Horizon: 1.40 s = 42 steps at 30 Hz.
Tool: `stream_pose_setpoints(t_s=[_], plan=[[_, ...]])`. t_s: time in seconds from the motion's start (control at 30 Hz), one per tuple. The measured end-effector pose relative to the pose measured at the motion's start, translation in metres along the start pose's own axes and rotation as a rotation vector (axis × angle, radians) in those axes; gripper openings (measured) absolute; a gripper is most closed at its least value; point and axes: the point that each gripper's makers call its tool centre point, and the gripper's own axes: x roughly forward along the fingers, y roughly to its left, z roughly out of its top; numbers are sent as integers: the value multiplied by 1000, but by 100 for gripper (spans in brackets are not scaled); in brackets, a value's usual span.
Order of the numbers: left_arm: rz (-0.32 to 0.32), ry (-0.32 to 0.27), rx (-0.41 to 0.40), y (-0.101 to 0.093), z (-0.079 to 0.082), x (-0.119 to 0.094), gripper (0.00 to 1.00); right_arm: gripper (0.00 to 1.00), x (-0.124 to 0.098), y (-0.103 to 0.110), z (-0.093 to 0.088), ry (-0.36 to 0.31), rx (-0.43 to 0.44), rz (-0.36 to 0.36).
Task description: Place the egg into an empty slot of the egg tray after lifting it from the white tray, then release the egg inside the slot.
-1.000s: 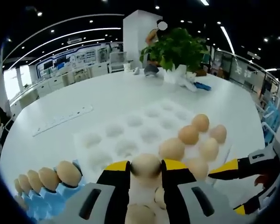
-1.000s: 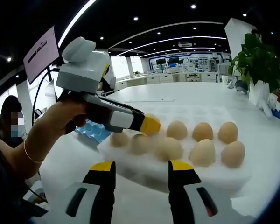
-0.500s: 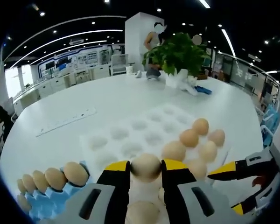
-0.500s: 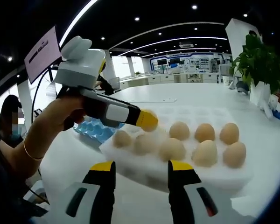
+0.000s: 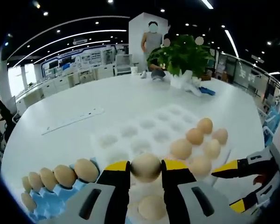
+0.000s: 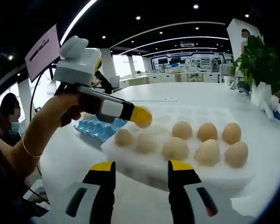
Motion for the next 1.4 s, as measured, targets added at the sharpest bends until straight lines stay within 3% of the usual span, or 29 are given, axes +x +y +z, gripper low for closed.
stream_pose_setpoints(t_s=[0.83, 1.0, 1.1, 1.2, 1.4], plan=[[52, -5, -28, 30, -7, -18, 26, 47, 7, 14, 2, -5, -7, 32], [49, -4, -29, 31, -6, -20, 26, 47, 12, 19, 18, -79, -58, 43], [48, -7, -26, 32, -5, -22, 26, 47, 21, 23, 26, -111, -151, 25], [50, -2, -26, 32, -5, -25, 26, 47, 29, 29, 32, -147, -156, 42], [49, 3, -27, 32, -5, -30, 26, 47, 44, 30, 42, -184, -231, 1]])
